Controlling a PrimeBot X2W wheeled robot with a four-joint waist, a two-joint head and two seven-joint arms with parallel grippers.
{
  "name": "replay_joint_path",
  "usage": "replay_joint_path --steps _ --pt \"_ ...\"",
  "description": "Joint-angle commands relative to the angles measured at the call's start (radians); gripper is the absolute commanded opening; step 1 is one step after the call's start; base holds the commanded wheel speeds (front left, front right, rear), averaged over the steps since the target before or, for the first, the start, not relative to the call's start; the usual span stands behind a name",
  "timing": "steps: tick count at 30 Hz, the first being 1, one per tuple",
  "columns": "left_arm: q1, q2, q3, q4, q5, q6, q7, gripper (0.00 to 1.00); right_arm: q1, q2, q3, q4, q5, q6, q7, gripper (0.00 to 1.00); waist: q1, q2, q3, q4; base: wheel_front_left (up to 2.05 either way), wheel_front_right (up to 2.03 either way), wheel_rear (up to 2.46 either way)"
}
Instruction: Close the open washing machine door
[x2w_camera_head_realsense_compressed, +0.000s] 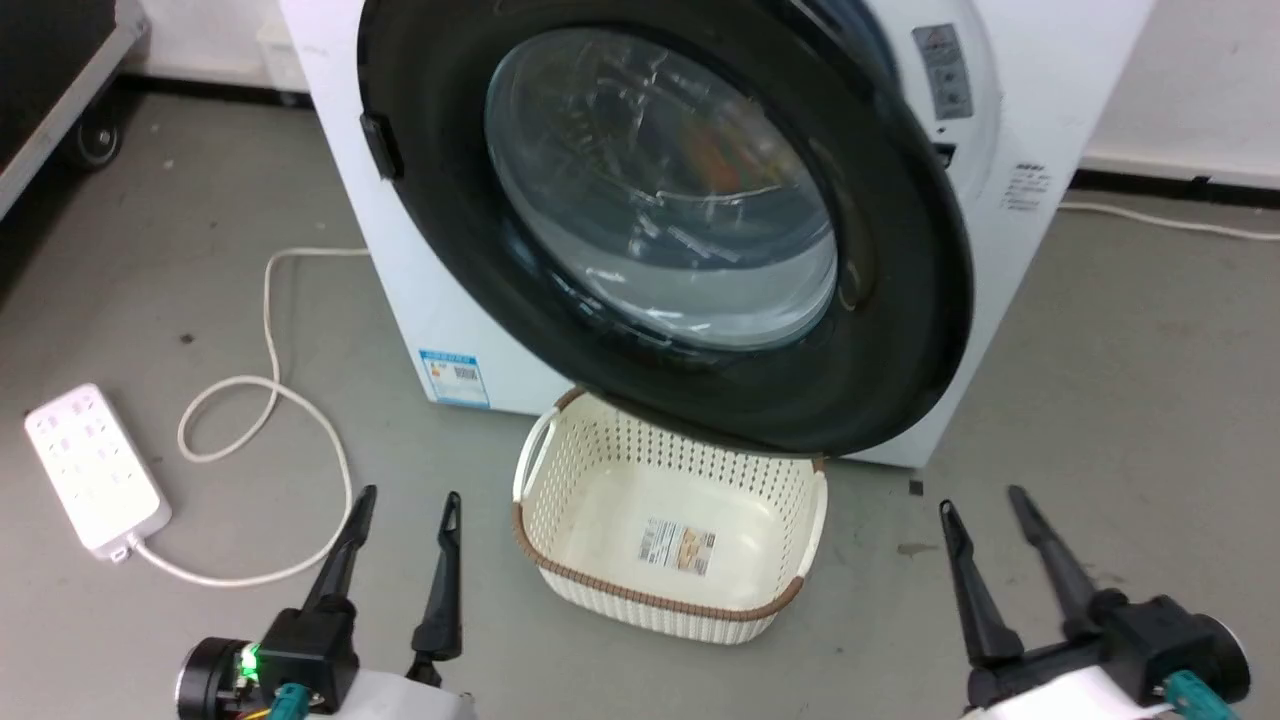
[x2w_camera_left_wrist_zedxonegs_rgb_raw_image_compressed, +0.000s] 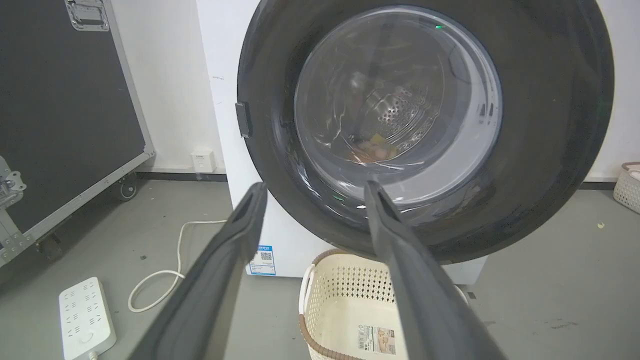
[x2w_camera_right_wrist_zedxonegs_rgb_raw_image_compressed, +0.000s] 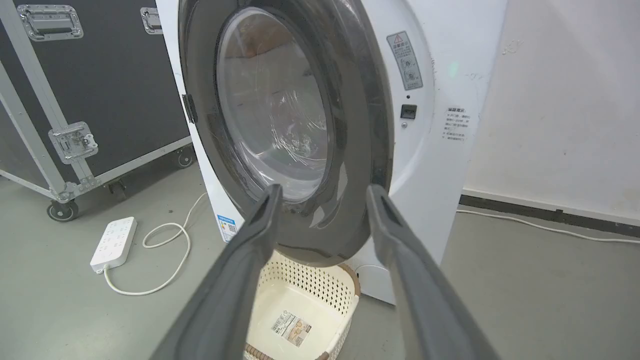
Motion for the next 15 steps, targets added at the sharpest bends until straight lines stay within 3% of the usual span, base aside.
replay_joint_path --steps 1,15 --pt "0.002 -0.008 -0.003 -0.001 0.012 0.007 -0.004 1.0 -0.008 -0.01 0.018 -0.003 -0.01 0.001 -0.005 0.0 0.0001 0.0 0.024 0.01 0.0 0.0 0.0" --pt "-0.11 -0.045 -0.052 -0.002 0.04 -0.002 -0.004 1.0 -0.36 -0.244 0.131 0.102 0.068 0.001 0.084 0.0 0.0001 0.0 0.238 0.091 0.0 0.0 0.0"
